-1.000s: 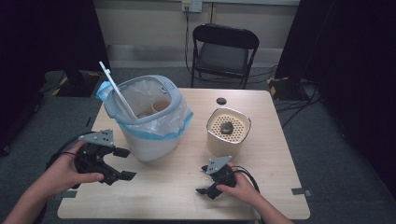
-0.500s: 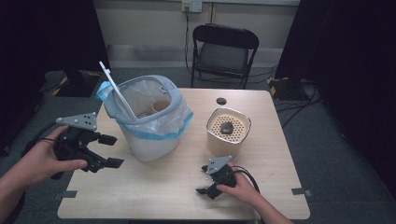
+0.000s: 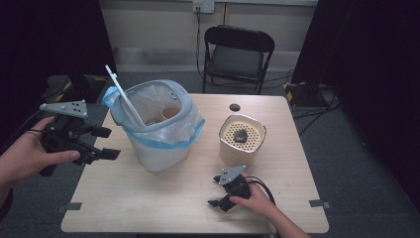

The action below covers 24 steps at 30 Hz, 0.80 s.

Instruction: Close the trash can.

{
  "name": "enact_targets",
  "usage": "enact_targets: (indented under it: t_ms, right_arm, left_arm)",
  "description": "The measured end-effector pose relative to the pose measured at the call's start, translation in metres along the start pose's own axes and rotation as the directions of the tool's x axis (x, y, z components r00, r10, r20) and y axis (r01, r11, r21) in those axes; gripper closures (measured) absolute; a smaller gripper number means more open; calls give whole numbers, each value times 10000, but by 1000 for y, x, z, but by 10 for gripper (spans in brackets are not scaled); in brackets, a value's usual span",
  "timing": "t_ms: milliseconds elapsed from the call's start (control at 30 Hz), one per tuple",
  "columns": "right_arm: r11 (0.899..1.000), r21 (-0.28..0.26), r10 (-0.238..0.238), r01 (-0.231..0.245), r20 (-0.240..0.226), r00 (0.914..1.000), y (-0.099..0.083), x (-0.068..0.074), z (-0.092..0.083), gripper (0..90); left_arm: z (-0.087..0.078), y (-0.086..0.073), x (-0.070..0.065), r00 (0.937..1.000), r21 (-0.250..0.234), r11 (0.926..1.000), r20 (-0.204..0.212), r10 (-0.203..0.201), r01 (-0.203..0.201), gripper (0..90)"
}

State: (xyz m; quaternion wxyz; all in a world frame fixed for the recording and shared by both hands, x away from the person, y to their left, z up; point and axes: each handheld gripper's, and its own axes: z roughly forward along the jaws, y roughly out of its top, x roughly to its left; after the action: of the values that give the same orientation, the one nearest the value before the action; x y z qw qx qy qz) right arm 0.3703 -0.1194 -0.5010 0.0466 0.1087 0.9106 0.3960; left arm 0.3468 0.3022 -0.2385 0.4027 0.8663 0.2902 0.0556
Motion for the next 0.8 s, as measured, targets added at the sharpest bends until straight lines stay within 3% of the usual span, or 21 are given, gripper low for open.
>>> enact_targets:
  t_ms: [367,600,800]
  right_arm:
    - [10000,-5,-12,12,-1,10000,0,0,0,130]
    - [10000,2,-8,8,-5,10000,0,0,0,130]
    - [10000,5,-3,3,-5,10000,0,0,0,130]
  left_arm:
    - [0,22,6,9998,-105,9999,-175,117,-119,164]
    - [1,35,5,9981,-148,9988,-409,452,-458,164]
    - [5,43,6,9982,-344,9982,-364,475,-487,164]
